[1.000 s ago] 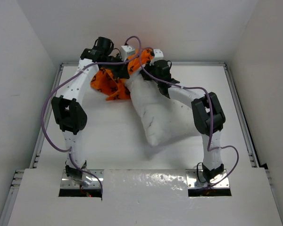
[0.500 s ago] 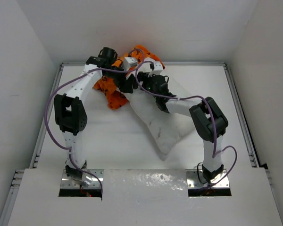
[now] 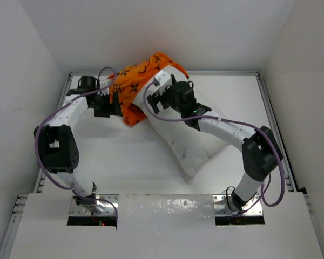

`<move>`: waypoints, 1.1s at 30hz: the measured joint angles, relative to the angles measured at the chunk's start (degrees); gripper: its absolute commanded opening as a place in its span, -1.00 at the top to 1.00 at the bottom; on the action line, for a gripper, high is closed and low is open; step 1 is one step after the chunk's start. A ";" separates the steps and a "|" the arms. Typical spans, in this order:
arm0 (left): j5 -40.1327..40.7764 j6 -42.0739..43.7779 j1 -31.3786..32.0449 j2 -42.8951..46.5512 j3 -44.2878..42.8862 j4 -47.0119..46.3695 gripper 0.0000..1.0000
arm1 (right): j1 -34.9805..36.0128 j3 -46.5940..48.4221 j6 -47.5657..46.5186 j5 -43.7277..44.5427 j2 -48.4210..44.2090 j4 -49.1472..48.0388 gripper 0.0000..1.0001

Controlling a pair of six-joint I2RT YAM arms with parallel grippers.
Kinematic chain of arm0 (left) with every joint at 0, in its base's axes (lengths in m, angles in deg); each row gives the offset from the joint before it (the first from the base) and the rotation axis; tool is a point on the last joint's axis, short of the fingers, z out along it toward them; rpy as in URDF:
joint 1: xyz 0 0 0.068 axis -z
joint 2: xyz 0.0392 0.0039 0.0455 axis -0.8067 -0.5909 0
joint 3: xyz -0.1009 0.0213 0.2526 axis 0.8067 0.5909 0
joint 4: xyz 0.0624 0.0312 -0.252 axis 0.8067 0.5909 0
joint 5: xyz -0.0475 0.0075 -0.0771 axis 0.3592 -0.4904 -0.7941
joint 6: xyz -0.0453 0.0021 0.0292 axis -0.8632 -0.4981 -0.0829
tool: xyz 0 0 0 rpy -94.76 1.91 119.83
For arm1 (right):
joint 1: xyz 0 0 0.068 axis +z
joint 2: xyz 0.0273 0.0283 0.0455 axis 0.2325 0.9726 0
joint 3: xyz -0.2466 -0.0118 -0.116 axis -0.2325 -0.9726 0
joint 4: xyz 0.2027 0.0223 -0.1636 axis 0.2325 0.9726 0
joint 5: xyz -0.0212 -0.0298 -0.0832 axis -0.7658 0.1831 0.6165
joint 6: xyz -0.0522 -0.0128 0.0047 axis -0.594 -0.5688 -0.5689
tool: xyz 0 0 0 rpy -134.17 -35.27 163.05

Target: Put the pillow into the pillowcase

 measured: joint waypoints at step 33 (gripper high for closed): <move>-23.02 26.58 10.56 -18.16 -15.37 0.90 1.00 | 2.56 19.78 11.02 18.86 18.91 8.68 1.00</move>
